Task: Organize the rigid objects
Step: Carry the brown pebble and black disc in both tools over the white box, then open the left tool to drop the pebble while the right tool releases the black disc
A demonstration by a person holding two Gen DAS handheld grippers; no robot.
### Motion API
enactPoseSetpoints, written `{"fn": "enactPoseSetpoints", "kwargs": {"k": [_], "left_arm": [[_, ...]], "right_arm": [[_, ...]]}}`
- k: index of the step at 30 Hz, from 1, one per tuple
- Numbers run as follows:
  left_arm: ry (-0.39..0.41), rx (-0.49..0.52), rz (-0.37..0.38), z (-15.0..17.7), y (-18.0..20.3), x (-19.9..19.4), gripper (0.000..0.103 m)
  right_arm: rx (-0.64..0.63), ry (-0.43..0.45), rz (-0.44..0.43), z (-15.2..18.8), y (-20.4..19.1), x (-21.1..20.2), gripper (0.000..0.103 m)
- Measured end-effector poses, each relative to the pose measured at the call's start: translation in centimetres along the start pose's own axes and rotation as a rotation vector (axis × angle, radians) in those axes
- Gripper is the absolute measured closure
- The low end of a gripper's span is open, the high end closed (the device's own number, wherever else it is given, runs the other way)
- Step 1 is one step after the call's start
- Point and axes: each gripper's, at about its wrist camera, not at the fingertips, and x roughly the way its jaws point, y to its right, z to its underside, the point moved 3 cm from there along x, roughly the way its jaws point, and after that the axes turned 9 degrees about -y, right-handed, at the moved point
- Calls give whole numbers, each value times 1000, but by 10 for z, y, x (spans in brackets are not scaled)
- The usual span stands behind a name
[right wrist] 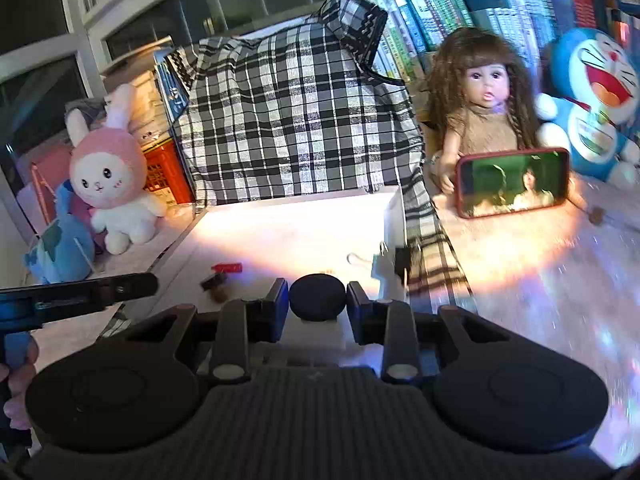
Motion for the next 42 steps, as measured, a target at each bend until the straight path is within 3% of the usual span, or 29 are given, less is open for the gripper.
{"fn": "enactPoseSetpoints", "kwargs": {"k": [10, 20, 42], "left_arm": [[-45, -19, -78, -34, -8, 69, 83], [-57, -31, -103, -47, -24, 107, 83], [-87, -7, -139, -50, -24, 145, 83]], "right_arm": [[-21, -103, 29, -41, -4, 61, 66], [-23, -174, 74, -42, -8, 110, 66], [-78, -194, 125, -47, -12, 141, 66]]}}
